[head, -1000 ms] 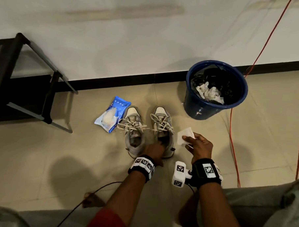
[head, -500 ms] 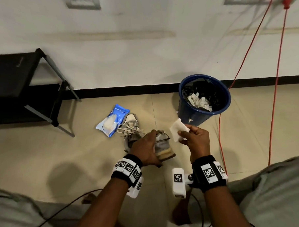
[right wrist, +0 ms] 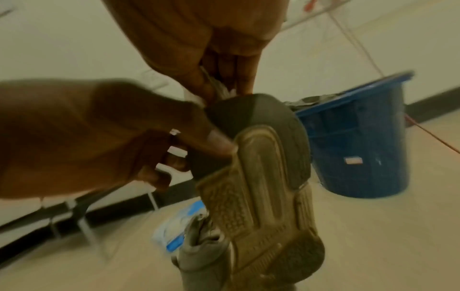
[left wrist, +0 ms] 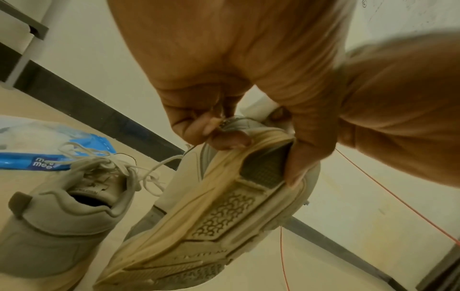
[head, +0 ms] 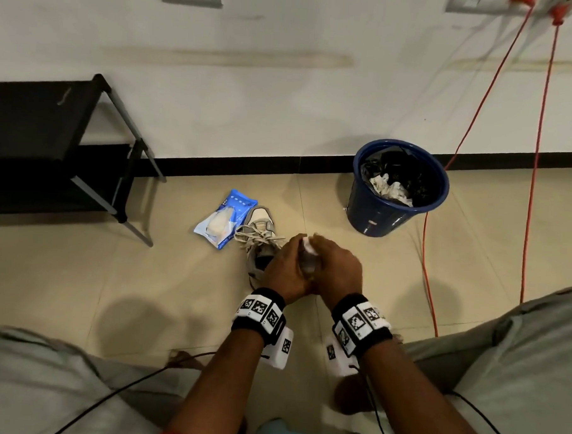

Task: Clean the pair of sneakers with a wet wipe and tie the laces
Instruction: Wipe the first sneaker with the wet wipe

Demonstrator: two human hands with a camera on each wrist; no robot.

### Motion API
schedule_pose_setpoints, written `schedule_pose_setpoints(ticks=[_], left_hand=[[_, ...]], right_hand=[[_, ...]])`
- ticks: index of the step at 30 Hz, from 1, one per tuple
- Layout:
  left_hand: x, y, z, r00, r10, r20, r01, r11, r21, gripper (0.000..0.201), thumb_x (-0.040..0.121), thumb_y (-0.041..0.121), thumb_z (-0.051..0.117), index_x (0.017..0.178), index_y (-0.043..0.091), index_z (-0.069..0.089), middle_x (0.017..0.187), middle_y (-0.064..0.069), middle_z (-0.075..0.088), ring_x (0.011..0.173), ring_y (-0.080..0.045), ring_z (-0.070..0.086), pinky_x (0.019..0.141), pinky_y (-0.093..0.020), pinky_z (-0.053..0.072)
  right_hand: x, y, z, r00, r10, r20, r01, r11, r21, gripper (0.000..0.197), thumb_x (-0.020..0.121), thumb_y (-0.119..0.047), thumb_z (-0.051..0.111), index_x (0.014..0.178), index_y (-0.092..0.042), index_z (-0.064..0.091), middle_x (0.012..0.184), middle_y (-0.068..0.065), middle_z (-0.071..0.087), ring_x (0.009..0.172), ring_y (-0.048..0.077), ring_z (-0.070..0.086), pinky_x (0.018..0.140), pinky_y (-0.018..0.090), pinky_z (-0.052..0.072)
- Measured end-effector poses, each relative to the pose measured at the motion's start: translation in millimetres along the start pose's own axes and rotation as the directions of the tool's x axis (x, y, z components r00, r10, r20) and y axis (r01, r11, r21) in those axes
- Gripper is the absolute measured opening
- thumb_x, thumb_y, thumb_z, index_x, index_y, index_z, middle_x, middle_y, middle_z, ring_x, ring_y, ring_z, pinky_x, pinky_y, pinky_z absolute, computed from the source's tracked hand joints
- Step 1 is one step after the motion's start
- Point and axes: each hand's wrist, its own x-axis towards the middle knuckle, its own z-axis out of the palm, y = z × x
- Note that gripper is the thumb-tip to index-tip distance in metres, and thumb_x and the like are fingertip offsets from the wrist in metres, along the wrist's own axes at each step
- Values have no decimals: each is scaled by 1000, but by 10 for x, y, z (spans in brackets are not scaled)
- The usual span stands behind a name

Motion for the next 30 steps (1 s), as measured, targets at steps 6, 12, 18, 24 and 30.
schedule_pose_setpoints(ticks=[6,12,18,24,30], left_hand=[[42,-13,-119,999,23,-24,-22,999,49,103,46,32,92,139,23,49,127,2,62,112,-9,57,98,-28,48],[72,-29,-61,1000,16,-5,-16,999,47,91,41,40,88,126,31,56,110,12,69,101,-7,65,87,-33,56],[96,-25,-53,1000,12,0,-12,998,66,96,39,39,90,128,31,57,110,11,71,100,-5,66,89,-29,56],[99,-51,-113,998,32,-61,-28,998,59,86,46,39,92,126,33,60,102,15,72,93,1,66,82,-17,53],[135,15,-97,997,-1,-79,4,999,49,88,49,38,93,130,27,59,104,16,67,93,-4,64,85,-22,54]], right_hand=[[41,179,-19,998,30,60,-22,992,-126,46,78,-16,71,124,-19,64,131,4,60,110,25,64,89,36,53],[41,136,46,984,-76,159,100,984,-148,52,70,-15,78,121,-17,67,127,6,63,109,25,65,84,35,55],[109,205,28,968,-142,205,180,967,-180,50,75,-13,74,125,-15,63,127,9,63,108,30,64,83,42,57],[-45,262,10,965,-216,149,235,964,-124,56,66,-6,80,120,-13,67,125,11,64,106,30,66,82,39,57],[-74,315,-8,967,-232,106,247,955,-162,58,66,1,76,121,-11,66,127,12,62,110,30,64,86,42,56]])
